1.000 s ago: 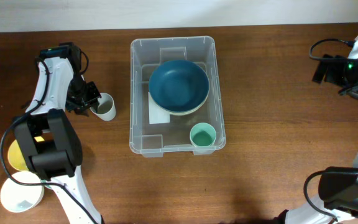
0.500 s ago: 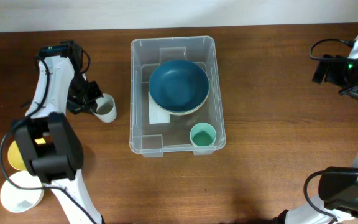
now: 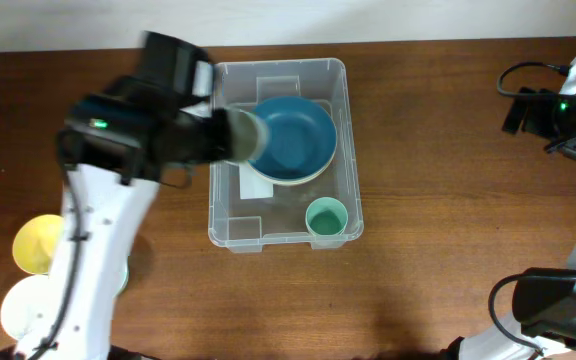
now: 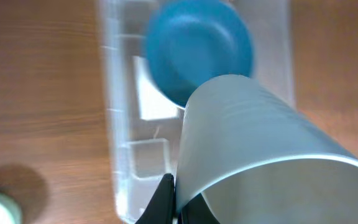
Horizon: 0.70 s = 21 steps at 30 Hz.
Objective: Pack container
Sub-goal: 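Carry the grey cup and stack it into the cups in the bin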
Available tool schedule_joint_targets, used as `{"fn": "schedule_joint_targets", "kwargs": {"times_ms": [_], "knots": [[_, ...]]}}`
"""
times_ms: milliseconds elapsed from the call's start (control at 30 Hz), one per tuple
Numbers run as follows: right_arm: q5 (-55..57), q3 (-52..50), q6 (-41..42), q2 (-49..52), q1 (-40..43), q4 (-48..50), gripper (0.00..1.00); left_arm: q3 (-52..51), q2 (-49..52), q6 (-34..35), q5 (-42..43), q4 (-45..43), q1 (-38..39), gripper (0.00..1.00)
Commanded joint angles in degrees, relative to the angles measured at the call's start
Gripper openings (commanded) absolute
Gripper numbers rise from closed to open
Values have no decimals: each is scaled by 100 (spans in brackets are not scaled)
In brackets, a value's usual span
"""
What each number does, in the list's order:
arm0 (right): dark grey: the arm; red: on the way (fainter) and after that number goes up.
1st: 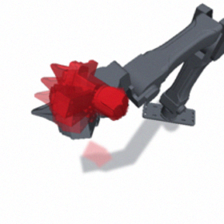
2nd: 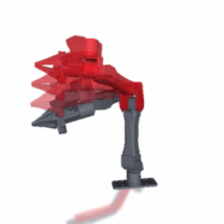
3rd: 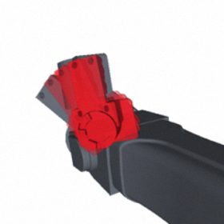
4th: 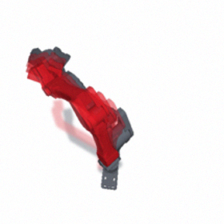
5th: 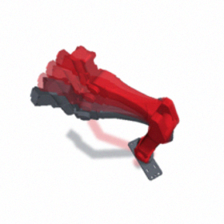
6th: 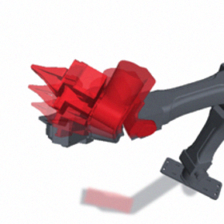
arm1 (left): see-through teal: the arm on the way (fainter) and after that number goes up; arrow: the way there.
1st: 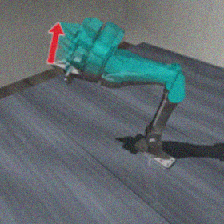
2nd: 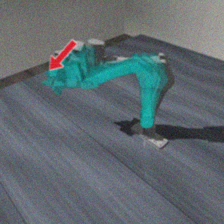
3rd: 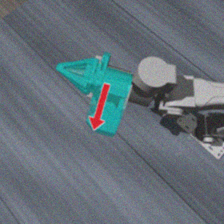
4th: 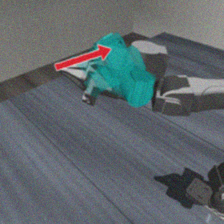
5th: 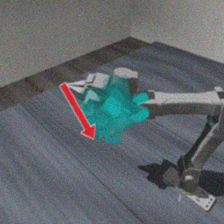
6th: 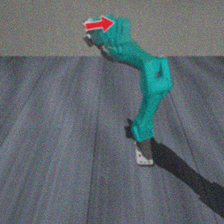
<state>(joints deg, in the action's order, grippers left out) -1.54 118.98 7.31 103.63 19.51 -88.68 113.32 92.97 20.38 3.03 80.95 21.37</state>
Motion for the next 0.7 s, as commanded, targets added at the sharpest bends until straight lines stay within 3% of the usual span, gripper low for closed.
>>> {"fn": "schedule_joint_targets", "kwargs": {"times_ms": [0, 233, 667], "knots": [[-39, -9, 2, -179, -2, -7, 99, -79, 413, -2, 22, -72, 772, 1], [-39, -9, 2, -179, -2, -31, 99, -79, 1222, -4, 22, -136, 1847, 0], [-39, -9, 4, -179, -2, -46, 99, -79, 1963, 212, 74, 236, 1899, 1]]}}
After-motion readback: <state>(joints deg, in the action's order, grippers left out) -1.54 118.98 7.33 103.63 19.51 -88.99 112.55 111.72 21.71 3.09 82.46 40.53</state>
